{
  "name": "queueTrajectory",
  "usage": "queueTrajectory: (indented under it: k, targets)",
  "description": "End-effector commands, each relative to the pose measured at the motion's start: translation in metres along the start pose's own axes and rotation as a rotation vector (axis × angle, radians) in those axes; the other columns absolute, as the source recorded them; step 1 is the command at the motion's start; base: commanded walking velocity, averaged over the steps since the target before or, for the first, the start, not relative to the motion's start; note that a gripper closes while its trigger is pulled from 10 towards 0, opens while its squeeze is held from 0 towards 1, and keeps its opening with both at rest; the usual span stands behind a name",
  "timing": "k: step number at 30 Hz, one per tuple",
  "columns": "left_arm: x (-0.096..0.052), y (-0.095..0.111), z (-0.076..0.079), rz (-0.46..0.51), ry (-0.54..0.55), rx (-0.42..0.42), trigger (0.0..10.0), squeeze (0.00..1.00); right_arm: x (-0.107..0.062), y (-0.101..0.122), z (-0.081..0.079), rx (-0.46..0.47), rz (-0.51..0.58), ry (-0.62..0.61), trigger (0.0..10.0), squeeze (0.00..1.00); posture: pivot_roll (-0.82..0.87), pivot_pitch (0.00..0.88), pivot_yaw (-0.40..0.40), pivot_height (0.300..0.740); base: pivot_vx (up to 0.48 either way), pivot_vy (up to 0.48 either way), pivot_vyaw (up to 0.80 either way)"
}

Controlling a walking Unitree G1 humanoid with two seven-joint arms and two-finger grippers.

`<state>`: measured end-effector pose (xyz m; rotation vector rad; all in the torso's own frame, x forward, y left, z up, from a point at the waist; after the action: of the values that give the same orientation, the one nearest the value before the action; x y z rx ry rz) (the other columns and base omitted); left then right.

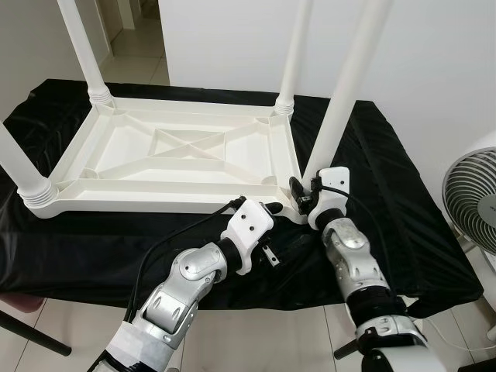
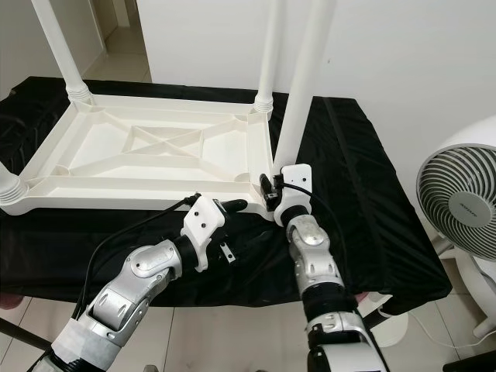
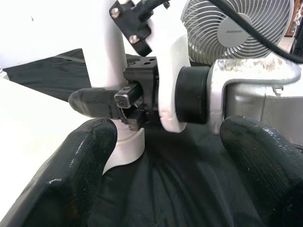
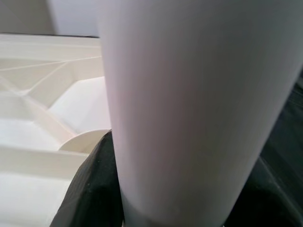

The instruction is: Building children table

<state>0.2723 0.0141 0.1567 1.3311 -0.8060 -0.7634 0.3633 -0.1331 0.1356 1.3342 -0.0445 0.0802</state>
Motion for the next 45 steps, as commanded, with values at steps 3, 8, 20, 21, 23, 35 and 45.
queueTrajectory:
  k: [3, 8, 20, 21, 23, 35, 45]
  targets:
    - [0.000, -0.005, 0.005, -0.026, -0.044, -0.001, 10.0, 0.00, -0.014, -0.027, 0.004, -0.004, -0.162, -0.183, 10.0, 0.00, 0.08, 0.010, -0.046, 0.740, 0.000, 0.000, 0.00]
    - [0.000, -0.006, 0.006, -0.026, -0.049, -0.002, 10.0, 0.00, -0.017, -0.022, -0.021, 0.039, -0.155, -0.124, 10.0, 0.00, 0.08, 0.010, -0.047, 0.740, 0.000, 0.000, 0.00]
    - [-0.001, -0.007, 0.007, -0.029, -0.042, -0.006, 10.0, 0.00, -0.017, -0.005, -0.019, 0.139, -0.065, -0.059, 10.0, 1.00, 0.09, 0.016, -0.053, 0.740, 0.000, 0.000, 0.00]
    - [-0.001, -0.007, 0.007, -0.029, -0.042, -0.006, 10.0, 0.00, -0.017, -0.004, -0.019, 0.144, -0.060, -0.054, 10.0, 1.00, 0.09, 0.016, -0.053, 0.740, 0.000, 0.000, 0.00]
    - [-0.001, -0.006, 0.007, -0.028, -0.041, -0.005, 10.0, 0.00, -0.017, -0.003, -0.014, 0.144, -0.034, -0.012, 10.0, 1.00, 0.09, 0.016, -0.053, 0.740, 0.000, 0.000, 0.00]
    - [0.000, -0.006, 0.006, -0.027, -0.043, -0.003, 10.0, 0.00, -0.015, 0.005, 0.016, 0.019, 0.066, 0.258, 10.0, 0.00, 0.08, 0.020, -0.050, 0.740, 0.000, 0.000, 0.00]
    - [0.000, -0.005, 0.004, -0.026, -0.038, -0.001, 10.0, 0.00, -0.008, 0.001, 0.015, -0.082, 0.086, 0.444, 10.0, 0.00, 0.08, 0.026, -0.041, 0.740, 0.000, 0.000, 0.00]
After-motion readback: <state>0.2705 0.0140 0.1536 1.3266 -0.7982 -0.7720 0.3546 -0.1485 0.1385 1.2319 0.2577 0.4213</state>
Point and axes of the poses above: a point about 5 cm out from each wrist's last joint towards the gripper, its own x axis pointing out of the wrist towards the gripper, its own y axis along the axis of the wrist's last joint, z = x × y, the point moved 2 cm from there along x, pointing out of the wrist towards the gripper, and after that the axes turned 14 degrees about -x, right-handed, at the moved point
